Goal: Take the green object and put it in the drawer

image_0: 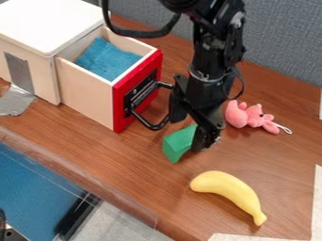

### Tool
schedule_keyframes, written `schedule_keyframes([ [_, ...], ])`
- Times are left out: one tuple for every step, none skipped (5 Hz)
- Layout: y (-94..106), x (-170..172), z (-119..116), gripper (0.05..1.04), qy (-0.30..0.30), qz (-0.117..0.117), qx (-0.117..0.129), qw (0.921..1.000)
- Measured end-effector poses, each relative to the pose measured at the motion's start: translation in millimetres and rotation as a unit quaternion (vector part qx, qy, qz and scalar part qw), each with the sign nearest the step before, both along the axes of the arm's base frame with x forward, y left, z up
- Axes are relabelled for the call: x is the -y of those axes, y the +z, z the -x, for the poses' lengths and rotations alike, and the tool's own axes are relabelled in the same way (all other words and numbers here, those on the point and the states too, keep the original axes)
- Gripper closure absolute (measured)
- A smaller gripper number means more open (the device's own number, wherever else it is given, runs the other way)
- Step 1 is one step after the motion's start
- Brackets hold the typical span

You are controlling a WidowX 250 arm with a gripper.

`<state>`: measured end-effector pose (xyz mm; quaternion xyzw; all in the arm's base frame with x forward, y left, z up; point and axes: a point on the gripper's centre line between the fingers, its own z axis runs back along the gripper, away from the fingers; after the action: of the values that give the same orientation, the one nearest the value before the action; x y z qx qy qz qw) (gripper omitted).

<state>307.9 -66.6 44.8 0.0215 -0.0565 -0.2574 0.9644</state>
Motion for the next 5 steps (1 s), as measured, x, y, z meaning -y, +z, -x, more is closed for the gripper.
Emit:
schedule_keyframes([
  [-0.7, 1, -2, 0.083, 0.001, 0.002, 0.006, 1.0],
  [-5.2, 2, -1, 0.083, 0.001, 0.004, 0.004, 1.0],
  [-10.1, 3, -3, 0.083, 0.002, 0.005, 0.006, 1.0],
  [-15.8, 2, -4, 0.083, 0.007, 0.004, 0.002, 1.0],
  [-24.4, 1, -3, 0.127, 0.009, -0.002, -0.008, 0.9999],
])
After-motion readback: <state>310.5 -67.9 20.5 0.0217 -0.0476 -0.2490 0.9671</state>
